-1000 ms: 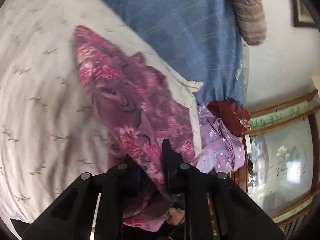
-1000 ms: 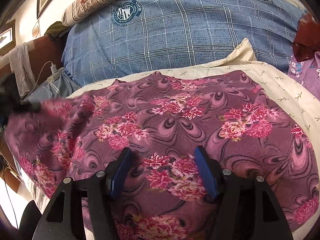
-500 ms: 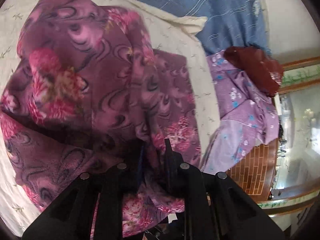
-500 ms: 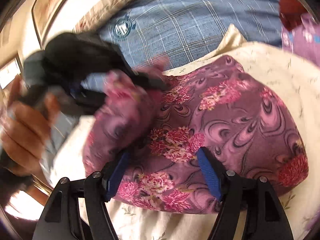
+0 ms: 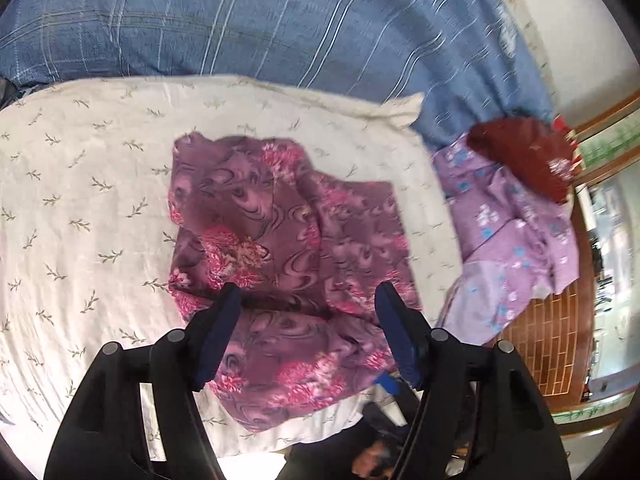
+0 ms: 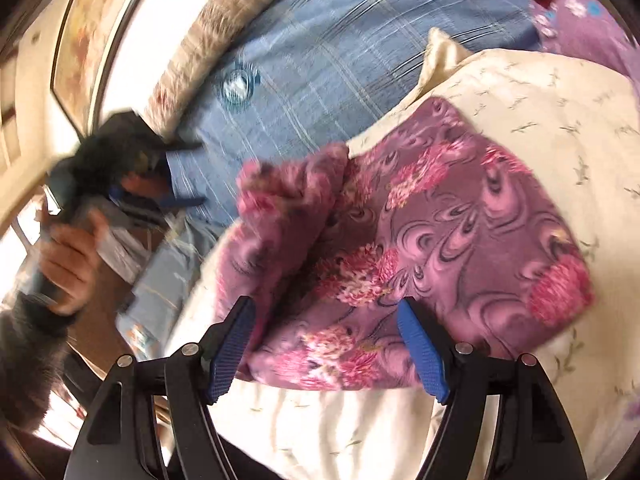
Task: Fold small clothes
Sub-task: 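Grasp the shirt edge with the right gripper while the left gripper pinches the fold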
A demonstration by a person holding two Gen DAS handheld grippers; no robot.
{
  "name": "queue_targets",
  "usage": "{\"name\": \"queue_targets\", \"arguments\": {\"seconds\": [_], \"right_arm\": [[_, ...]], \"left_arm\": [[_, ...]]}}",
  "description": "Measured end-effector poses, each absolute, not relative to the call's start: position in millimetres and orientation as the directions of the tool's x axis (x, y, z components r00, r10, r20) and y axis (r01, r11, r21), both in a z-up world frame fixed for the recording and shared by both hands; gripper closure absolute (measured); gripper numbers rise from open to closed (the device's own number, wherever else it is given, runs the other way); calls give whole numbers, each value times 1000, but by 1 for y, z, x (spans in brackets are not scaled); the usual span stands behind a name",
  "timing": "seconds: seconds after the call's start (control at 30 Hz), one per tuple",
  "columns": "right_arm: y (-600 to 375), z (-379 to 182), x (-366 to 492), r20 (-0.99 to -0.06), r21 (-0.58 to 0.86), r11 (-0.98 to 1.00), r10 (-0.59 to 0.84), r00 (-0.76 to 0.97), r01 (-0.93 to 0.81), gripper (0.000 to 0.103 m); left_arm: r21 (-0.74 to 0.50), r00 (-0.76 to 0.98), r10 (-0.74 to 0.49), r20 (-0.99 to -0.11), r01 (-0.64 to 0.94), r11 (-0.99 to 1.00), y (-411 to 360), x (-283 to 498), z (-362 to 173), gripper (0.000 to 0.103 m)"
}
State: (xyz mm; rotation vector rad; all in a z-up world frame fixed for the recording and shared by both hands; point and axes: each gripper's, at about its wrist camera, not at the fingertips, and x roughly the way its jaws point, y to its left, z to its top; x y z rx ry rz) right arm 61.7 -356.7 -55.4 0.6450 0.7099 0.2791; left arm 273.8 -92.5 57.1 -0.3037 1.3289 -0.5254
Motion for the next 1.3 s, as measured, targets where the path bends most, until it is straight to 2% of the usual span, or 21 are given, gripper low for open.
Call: {"name": "queue_targets", "arguments": {"seconds": [0.1, 0.2, 0.33, 0.43, 0.47, 0.53, 0.57, 0.6, 0.73, 0.87, 0.97, 1.03, 1.13, 1.2, 1.3], "right_arm": [[-355, -40, 63, -466, 669, 740, 487, 739, -66, 27], [-342, -29, 76, -456, 664, 739, 522, 721, -115, 18], [-322, -34, 107, -500, 653, 747, 552, 667, -129, 18], [-320, -44, 124, -509, 675, 729, 569, 646, -111, 23], [-321, -48, 129, -506, 687, 719, 575, 643, -102, 26], [-324, -54, 138, -506, 699, 710, 578, 641, -88, 48], [-325, -60, 144, -518, 706, 704, 588, 621, -77, 57], [-326, -66, 148, -525, 719, 692, 602, 602, -66, 75], [-334, -62, 143, -479, 766, 640, 633, 608, -63, 84], [-355, -38, 111, -388, 798, 594, 638, 665, -104, 85], [-380, -32, 84, -370, 804, 591, 591, 717, -72, 85], [-398, -43, 69, -397, 805, 593, 549, 735, -8, 85], [-419, -83, 59, -494, 808, 569, 507, 706, 157, 85], [-425, -101, 50, -464, 850, 497, 544, 699, 177, 87], [-425, -83, 38, -501, 811, 561, 516, 695, 167, 77]], "left_arm": [[-471, 104, -491, -865, 164, 866, -114, 289, 40, 34], [-434, 101, -454, -885, 169, 885, -138, 312, 30, 34], [-257, 76, -274, -959, 179, 950, -158, 337, 7, 34], [-259, 34, -268, -963, 170, 951, -157, 346, -11, 35], [-257, 31, -266, -964, 169, 951, -155, 346, -16, 36], [-246, 45, -258, -965, 179, 953, -155, 345, -19, 52], [-231, 60, -246, -967, 189, 954, -156, 344, -21, 73], [-230, 70, -246, -967, 189, 955, -158, 343, -22, 87], [-320, 157, -341, -927, 142, 937, -147, 327, -5, 94], [-441, 195, -475, -858, 195, 876, -162, 301, 41, 94], [-450, 191, -518, -833, 308, 838, -203, 280, 63, 94], [-437, 173, -515, -839, 348, 829, -232, 273, 55, 93], [-432, 102, -487, -868, 329, 839, -264, 271, 9, 93], [-434, 70, -465, -883, 259, 863, -265, 272, -21, 92], [-498, 77, -524, -848, 221, 839, -252, 272, -10, 92]]}}
